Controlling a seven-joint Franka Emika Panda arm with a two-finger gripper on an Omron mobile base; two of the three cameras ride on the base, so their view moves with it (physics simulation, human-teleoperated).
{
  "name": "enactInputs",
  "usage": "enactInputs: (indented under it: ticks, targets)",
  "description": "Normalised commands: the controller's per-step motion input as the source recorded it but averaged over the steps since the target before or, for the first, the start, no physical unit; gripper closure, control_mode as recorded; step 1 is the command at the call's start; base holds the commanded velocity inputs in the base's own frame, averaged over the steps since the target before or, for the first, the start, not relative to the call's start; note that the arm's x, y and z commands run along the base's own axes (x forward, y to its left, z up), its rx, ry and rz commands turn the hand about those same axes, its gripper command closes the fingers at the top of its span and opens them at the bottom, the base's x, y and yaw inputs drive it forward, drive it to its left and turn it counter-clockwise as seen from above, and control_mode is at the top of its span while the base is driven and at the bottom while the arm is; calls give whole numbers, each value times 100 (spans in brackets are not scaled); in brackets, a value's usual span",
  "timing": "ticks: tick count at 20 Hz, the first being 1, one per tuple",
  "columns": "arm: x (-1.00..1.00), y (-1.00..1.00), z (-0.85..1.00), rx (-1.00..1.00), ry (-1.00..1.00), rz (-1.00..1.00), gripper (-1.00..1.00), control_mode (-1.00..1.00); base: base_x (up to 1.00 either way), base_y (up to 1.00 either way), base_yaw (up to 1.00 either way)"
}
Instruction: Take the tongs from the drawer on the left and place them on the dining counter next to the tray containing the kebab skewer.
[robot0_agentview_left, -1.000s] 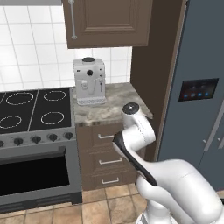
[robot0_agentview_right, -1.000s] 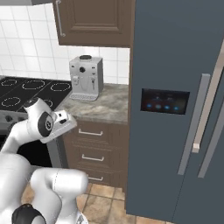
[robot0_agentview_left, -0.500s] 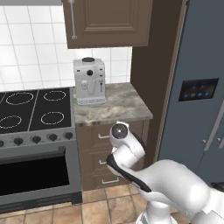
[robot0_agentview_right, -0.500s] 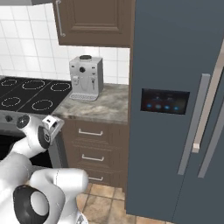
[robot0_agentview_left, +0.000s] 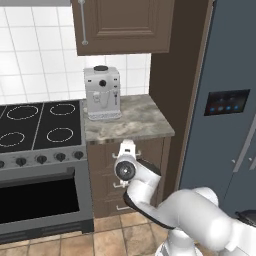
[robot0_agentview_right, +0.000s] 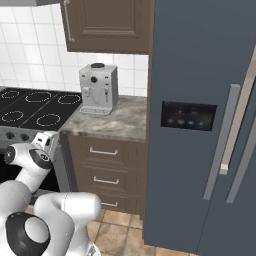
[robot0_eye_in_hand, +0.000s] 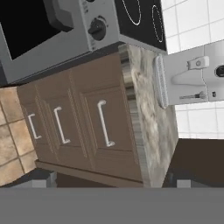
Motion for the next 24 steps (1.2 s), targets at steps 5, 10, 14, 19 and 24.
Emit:
enactInputs:
  ticks: [5,10,14,19,24]
  targets:
    - [17,-19,-23,0,0,0,-100,-100,0,0,0]
    - [5,-55,-44,0,0,0,-100,-100,0,0,0]
    - [0,-59,-68,-4,0,0,-100,-100,0,0,0]
    - [5,-63,-61,-1,-6,1,-100,-100,0,0,0]
    - [15,-67,-57,0,-12,6,-100,-100,0,0,0]
